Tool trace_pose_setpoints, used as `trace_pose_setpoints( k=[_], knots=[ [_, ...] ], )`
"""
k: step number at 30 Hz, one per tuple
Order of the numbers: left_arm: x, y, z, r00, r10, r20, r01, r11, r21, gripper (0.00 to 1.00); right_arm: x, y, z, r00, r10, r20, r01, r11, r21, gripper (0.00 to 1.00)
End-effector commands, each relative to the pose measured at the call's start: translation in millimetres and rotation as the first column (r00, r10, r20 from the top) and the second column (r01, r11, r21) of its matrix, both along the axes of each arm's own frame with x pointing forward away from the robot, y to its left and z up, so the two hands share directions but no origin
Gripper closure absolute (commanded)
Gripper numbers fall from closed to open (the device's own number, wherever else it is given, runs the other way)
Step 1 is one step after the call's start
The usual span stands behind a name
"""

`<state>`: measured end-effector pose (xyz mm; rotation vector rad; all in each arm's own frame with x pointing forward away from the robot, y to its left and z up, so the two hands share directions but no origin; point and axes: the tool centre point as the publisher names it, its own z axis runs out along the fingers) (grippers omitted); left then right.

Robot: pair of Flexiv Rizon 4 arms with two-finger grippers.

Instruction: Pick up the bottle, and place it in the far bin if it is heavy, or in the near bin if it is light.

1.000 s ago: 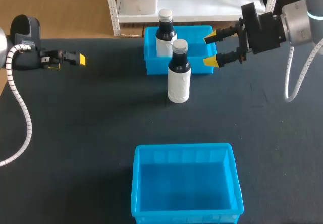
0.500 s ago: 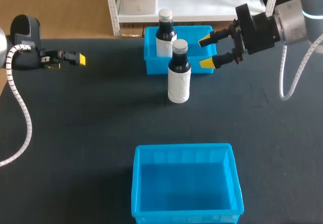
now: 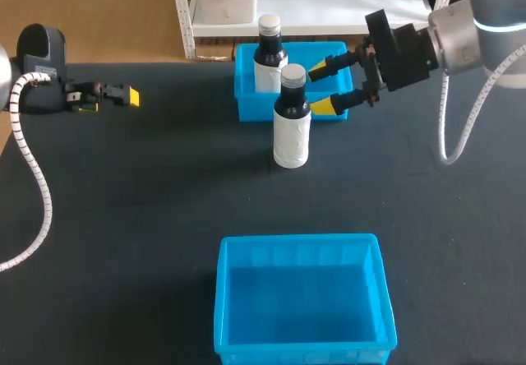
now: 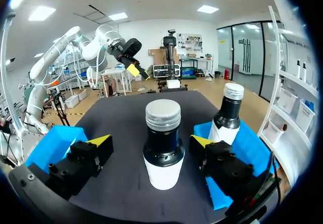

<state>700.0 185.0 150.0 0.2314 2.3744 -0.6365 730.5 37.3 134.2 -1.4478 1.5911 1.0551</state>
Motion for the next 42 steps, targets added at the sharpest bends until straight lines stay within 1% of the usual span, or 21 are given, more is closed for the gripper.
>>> trace_pose_setpoints(
  k=[1, 14, 17, 25, 42],
  knots=[
    [0.0, 0, 0.0, 1.0, 0.0, 0.0, 0.0, 1.0, 0.0, 0.0, 6.6, 5, -3, 1.0, 0.011, -0.01, -0.011, 1.0, 0.005, 0.0],
    [0.0, 0, 0.0, 1.0, 0.0, 0.0, 0.0, 1.0, 0.0, 0.0, 9.9, 16, -8, 0.999, 0.03, -0.02, -0.03, 0.999, -0.01, 0.0],
    [0.0, 0, 0.0, 1.0, 0.0, 0.0, 0.0, 1.0, 0.0, 0.0, 11.1, 18, -8, 0.999, 0.034, -0.022, -0.035, 0.999, -0.024, 0.0],
    [0.0, 0, 0.0, 1.0, 0.0, 0.0, 0.0, 1.0, 0.0, 0.0, 12.4, 23, -7, 0.999, 0.035, -0.022, -0.036, 0.999, -0.032, 0.0],
    [0.0, 0, 0.0, 1.0, 0.0, 0.0, 0.0, 1.0, 0.0, 0.0, 14.9, 33, -11, 0.999, 0.02, -0.029, -0.022, 0.998, -0.054, 0.0]
  ],
)
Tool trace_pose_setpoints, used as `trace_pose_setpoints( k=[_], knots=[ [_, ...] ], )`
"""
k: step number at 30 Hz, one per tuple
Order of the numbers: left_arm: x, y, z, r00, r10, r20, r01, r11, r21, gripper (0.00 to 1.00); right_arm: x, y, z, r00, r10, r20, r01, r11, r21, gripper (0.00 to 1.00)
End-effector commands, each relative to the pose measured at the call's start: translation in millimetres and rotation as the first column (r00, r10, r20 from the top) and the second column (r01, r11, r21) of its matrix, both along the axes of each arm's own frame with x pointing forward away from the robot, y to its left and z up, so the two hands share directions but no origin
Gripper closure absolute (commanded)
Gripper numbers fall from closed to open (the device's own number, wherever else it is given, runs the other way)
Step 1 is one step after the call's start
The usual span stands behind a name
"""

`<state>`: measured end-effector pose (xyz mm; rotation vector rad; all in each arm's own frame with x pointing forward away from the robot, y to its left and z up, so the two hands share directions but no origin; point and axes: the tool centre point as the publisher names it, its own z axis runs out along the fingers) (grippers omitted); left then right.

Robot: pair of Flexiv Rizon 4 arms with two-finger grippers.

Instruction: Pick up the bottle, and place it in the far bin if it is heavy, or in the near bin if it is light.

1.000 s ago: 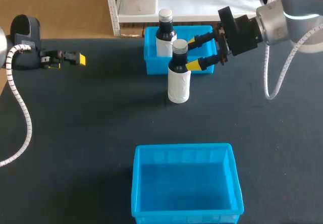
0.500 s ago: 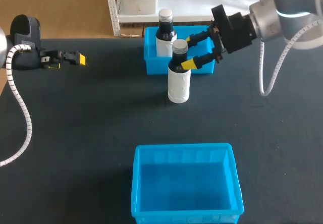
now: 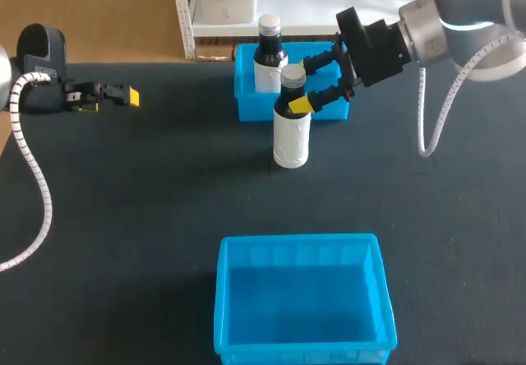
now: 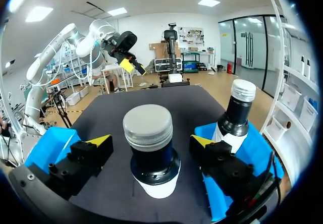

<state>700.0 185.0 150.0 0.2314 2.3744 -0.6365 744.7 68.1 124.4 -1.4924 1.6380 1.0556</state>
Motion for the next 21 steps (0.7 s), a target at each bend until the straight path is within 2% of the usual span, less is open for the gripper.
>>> trace_pose_setpoints(
  k=[1, 20, 21],
  knots=[
    [0.0, 0.0, 0.0, 1.0, 0.0, 0.0, 0.0, 1.0, 0.0, 0.0, 0.7, 2.8, -1.2, 1.0, 0.003, -0.002, -0.003, 1.0, -0.002, 0.0],
    [0.0, 0.0, 0.0, 1.0, 0.0, 0.0, 0.0, 1.0, 0.0, 0.0, 4.4, 7.5, -7.0, 1.0, -0.009, -0.016, 0.009, 1.0, 0.006, 0.0],
    [0.0, 0.0, 0.0, 1.0, 0.0, 0.0, 0.0, 1.0, 0.0, 0.0, 4.4, 7.5, -7.1, 1.0, -0.009, -0.016, 0.009, 1.0, 0.006, 0.06]
  ],
)
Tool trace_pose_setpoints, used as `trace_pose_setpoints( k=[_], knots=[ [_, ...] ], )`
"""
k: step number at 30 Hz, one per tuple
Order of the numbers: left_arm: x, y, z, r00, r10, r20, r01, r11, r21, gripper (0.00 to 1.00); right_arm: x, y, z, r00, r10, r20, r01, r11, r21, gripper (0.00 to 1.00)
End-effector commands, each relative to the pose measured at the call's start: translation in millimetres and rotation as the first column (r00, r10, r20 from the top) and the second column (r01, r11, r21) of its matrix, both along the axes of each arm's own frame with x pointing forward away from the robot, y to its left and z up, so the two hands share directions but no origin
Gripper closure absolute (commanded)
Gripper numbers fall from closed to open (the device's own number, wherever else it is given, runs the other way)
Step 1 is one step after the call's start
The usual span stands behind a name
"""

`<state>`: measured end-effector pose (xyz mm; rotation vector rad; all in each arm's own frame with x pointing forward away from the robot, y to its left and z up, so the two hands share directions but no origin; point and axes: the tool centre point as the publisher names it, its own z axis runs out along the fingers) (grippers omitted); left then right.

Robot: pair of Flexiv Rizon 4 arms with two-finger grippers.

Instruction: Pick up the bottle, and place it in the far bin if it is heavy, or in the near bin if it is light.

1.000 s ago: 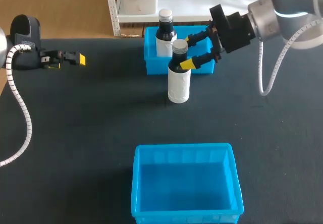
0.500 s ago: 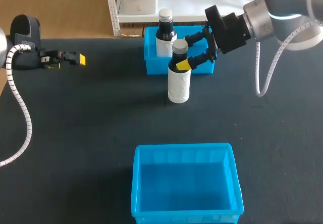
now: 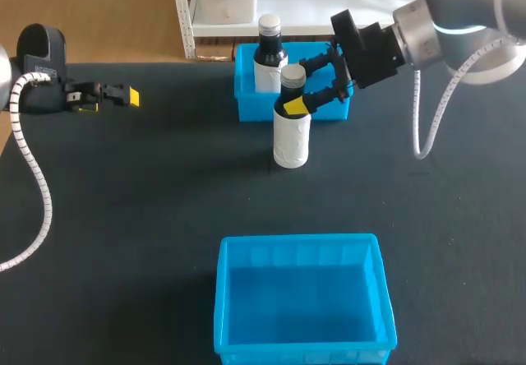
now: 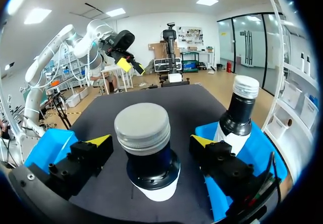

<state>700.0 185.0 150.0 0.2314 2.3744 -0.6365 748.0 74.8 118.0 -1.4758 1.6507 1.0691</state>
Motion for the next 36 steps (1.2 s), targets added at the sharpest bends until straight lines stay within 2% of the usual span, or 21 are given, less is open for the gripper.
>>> trace_pose_setpoints(
  k=[1, 3, 5, 7, 17, 20, 23, 26, 36],
  knots=[
    [0.0, 0.0, 0.0, 1.0, 0.0, 0.0, 0.0, 1.0, 0.0, 0.0, 1.2, 0.8, -0.8, 1.0, -0.001, 0.001, 0.001, 1.0, 0.0, 0.13],
    [0.0, 0.0, 0.0, 1.0, 0.0, 0.0, 0.0, 1.0, 0.0, 0.0, 1.4, 0.8, -0.9, 1.0, -0.001, 0.002, 0.001, 1.0, 0.0, 0.17],
    [0.0, 0.0, 0.0, 1.0, 0.0, 0.0, 0.0, 1.0, 0.0, 0.0, 1.6, 0.8, -1.0, 1.0, -0.001, 0.002, 0.001, 1.0, 0.0, 0.31],
    [0.0, 0.0, 0.0, 1.0, 0.0, 0.0, 0.0, 1.0, 0.0, 0.0, 1.6, 0.7, -1.1, 1.0, 0.0, 0.002, 0.0, 1.0, -0.001, 0.37],
    [0.0, 0.0, 0.0, 1.0, 0.0, 0.0, 0.0, 1.0, 0.0, 0.0, 1.0, 0.9, -2.9, 1.0, 0.001, -0.001, -0.001, 1.0, -0.002, 0.47],
    [0.0, 0.0, 0.0, 1.0, 0.0, 0.0, 0.0, 1.0, 0.0, 0.0, 0.9, 0.8, -3.2, 1.0, 0.0, -0.002, 0.0, 1.0, -0.002, 0.53],
    [0.0, 0.0, 0.0, 1.0, 0.0, 0.0, 0.0, 1.0, 0.0, 0.0, 0.8, 0.6, -3.2, 1.0, -0.001, 0.0, 0.001, 1.0, -0.002, 0.72],
    [0.0, 0.0, 0.0, 1.0, 0.0, 0.0, 0.0, 1.0, 0.0, 0.0, -0.8, -0.1, -2.1, 1.0, 0.001, 0.003, -0.001, 1.0, -0.002, 1.0],
    [0.0, 0.0, 0.0, 1.0, 0.0, 0.0, 0.0, 1.0, 0.0, 0.0, -4.3, -1.5, -2.7, 1.0, 0.005, 0.007, -0.005, 1.0, 0.0, 1.0]
  ],
)
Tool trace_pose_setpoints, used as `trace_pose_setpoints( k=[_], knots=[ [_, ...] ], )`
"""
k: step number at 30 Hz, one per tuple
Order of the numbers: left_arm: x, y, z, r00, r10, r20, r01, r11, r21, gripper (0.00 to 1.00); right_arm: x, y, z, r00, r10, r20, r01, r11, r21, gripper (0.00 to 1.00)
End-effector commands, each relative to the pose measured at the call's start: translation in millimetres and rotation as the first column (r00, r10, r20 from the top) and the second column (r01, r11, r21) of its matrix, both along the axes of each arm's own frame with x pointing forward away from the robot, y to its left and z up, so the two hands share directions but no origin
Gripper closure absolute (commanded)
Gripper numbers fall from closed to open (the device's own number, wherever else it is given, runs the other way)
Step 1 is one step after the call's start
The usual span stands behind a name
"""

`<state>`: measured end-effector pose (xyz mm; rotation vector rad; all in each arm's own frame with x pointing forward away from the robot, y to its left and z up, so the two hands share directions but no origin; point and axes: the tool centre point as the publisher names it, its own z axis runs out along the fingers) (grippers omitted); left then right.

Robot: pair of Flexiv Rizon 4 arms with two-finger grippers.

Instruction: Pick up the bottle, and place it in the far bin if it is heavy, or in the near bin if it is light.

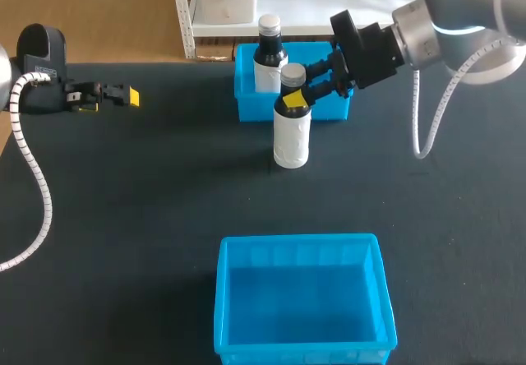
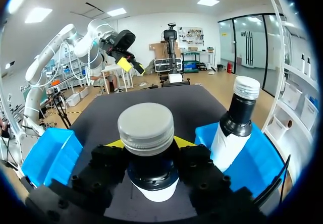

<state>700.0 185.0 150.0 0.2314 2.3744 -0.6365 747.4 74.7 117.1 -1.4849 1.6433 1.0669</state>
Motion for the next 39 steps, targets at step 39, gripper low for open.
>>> trace_pose_setpoints(
  k=[39],
  knots=[
    [0.0, 0, 0.0, 1.0, 0.0, 0.0, 0.0, 1.0, 0.0, 0.0, -6.4, -4, 14, 0.999, -0.002, 0.036, 0.001, 1.0, 0.029, 1.0]
  ],
)
